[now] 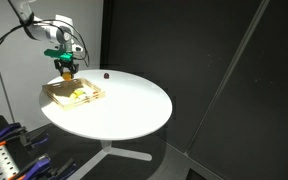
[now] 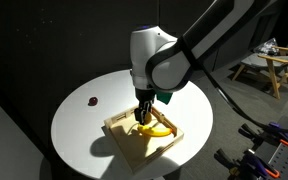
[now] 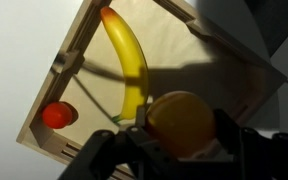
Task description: Pick up the yellow toy from the table and put it in the tray
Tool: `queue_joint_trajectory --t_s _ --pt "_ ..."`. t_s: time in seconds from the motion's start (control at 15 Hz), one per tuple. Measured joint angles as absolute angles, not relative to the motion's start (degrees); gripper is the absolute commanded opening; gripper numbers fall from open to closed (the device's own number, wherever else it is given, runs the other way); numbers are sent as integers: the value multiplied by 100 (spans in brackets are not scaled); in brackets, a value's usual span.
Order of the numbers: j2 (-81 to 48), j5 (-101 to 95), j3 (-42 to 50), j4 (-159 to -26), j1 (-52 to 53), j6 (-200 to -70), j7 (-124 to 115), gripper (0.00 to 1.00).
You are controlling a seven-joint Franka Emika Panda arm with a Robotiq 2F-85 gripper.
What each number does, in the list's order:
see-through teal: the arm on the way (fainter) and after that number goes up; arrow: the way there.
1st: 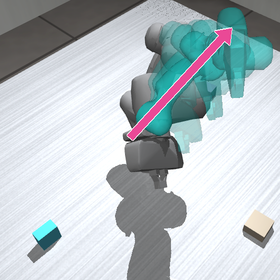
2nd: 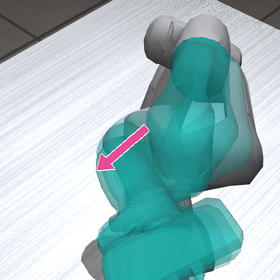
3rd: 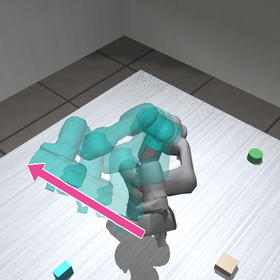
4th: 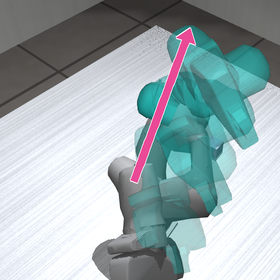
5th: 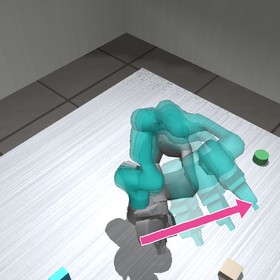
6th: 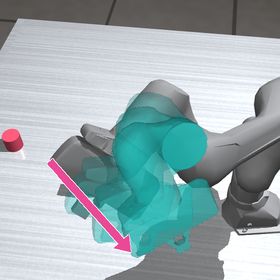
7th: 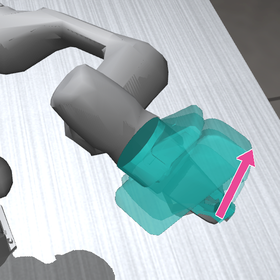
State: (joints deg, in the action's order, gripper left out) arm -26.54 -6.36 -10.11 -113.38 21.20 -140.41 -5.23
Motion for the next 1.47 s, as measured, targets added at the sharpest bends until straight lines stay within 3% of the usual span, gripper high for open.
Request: queue_joint_trajectory --t_s 0.6,1.47 --pt "-3000 -690 -1013 -11434 2132 -14774 -410 43" --pt "-3196 -700 -970 -11710 2116 -14866 -329 43"
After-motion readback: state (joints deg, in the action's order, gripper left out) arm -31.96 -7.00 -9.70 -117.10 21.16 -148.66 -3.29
